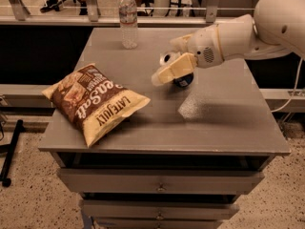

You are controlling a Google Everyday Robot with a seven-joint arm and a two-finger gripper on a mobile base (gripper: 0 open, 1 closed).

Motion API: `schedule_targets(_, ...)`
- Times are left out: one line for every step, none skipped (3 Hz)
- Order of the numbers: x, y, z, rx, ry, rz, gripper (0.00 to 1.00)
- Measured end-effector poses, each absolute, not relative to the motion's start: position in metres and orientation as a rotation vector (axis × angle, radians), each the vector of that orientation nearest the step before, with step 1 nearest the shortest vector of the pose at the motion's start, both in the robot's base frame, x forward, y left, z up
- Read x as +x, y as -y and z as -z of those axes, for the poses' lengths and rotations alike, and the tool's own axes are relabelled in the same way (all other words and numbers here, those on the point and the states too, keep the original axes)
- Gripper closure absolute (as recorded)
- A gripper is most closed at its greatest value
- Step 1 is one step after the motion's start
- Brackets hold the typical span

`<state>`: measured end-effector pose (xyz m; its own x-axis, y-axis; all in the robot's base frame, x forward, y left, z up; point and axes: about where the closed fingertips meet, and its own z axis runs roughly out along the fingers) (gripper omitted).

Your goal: Knock pepsi can over

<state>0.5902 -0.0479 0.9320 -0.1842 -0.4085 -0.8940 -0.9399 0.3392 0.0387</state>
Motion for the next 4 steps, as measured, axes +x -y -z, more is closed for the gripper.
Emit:
schedule_targets(0.562, 0.028, -0.923, -1.218, -1.839, -0.919, 0.0)
schedule_targets(0.531, 0.016, -0.922, -1.243, -1.882, -1.013, 0.0)
schedule_targets(0.523, 0.019, -0.925, -1.244, -1.879, -1.015, 0.0)
schedule_targets(0.527, 0.028, -0.928, -1.242, -1.855, -0.967, 0.0)
